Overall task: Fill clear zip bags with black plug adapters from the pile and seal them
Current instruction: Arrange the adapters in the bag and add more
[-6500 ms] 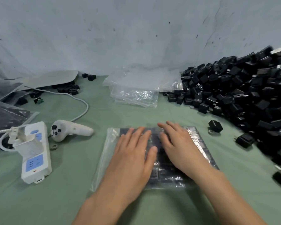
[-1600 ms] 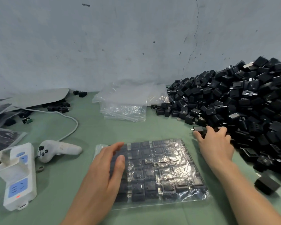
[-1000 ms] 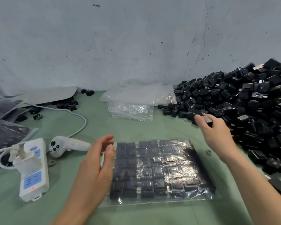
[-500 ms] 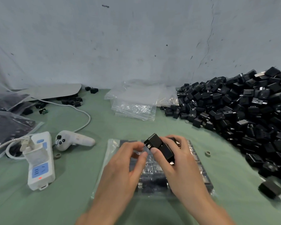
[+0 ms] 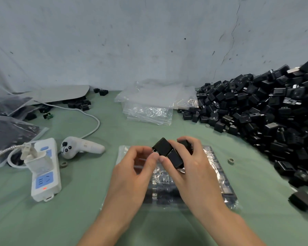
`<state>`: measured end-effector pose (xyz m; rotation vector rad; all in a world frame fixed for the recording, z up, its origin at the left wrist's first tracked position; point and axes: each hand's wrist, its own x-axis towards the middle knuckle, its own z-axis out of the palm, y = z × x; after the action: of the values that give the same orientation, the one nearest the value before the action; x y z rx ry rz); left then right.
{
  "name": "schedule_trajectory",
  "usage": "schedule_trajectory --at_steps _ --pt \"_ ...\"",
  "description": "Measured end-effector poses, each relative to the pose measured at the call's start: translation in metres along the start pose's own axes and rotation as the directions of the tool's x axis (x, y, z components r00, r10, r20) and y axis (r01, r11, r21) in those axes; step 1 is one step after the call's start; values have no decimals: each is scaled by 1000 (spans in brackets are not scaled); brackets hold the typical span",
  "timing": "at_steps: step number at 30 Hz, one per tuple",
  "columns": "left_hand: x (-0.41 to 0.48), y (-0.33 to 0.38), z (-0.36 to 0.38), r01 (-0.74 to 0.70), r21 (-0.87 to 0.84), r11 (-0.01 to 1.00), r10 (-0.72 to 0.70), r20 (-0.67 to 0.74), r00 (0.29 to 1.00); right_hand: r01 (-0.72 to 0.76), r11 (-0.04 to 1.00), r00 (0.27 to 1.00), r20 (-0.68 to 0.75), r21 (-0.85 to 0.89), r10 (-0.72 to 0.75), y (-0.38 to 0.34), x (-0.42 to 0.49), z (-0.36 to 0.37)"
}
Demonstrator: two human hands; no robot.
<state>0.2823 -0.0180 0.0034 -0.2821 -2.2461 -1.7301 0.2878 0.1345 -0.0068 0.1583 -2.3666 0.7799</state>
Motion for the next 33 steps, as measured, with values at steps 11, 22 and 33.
schedule_trajectory --at_steps 11,22,33 --pt "34 -31 -78 284 61 957 -262 -242 934 -113 994 992 52 4 113 28 11 -5" --pt "24 -66 -107 256 572 779 -242 -102 965 -302 949 953 -8 88 304 55 20 -8" --pt "23 -65 -105 131 613 780 -113 -67 991 -287 957 958 20 47 287 55 17 -2"
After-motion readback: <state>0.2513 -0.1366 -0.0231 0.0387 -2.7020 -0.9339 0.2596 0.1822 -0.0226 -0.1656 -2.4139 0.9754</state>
